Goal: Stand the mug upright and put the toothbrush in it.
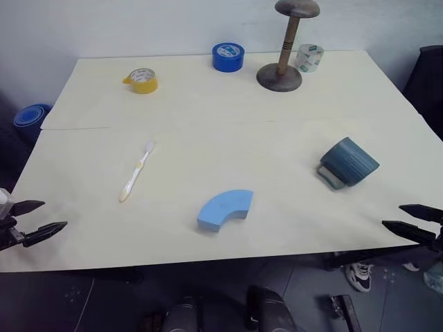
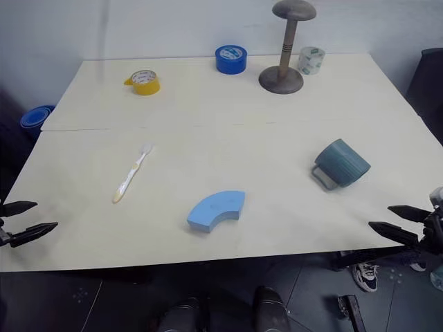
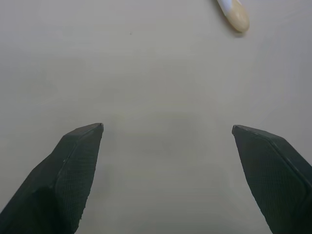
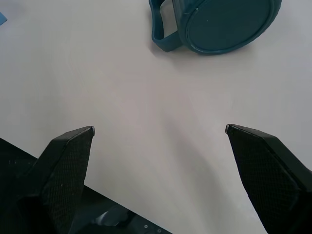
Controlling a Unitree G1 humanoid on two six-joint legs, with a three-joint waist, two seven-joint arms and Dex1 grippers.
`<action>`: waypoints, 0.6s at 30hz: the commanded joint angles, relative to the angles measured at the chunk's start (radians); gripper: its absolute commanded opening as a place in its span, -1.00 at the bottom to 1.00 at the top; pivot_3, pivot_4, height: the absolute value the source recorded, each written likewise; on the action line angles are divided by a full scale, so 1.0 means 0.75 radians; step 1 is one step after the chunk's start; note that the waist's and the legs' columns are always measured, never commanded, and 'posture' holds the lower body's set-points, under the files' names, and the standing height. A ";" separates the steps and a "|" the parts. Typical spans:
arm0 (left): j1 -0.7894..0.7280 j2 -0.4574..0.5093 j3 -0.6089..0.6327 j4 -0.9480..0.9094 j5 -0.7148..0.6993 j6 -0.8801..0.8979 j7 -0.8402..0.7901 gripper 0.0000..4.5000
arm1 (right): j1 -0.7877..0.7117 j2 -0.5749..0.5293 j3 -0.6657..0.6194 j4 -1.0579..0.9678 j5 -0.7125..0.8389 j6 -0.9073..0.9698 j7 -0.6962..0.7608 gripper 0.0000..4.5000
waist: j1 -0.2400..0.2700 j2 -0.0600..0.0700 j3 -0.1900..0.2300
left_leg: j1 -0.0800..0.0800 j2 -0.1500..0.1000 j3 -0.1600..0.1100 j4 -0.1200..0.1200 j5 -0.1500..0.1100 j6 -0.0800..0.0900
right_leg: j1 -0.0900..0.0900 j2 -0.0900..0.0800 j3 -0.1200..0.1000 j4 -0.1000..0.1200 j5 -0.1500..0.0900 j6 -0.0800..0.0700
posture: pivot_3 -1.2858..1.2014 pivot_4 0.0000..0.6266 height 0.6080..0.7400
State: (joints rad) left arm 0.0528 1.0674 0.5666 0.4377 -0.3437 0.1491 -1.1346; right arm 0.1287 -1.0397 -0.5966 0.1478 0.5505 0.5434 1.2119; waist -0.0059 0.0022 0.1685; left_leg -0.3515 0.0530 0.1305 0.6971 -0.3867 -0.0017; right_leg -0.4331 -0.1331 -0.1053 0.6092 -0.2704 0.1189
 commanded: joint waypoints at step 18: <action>-0.037 -0.033 -0.043 -0.145 -0.029 0.098 0.067 1.00 | -0.012 -0.008 -0.035 -0.109 0.047 0.032 -0.024 0.99 | 0.002 0.000 0.000 | 0.000 0.000 0.000 0.001 0.000 0.000 | 0.000 0.000 0.000 0.000 0.000 0.000 | 0.03 -0.52 1.00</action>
State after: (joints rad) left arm 0.0317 1.0335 0.5283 0.3594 -0.3508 0.2146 -1.0840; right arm 0.1260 -1.0397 -0.5963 0.0958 0.5630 0.5553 1.1876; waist -0.0041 0.0020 0.1684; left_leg -0.3515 0.0528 0.1305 0.6976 -0.3866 -0.0017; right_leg -0.4328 -0.1332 -0.1053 0.6096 -0.2704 0.1189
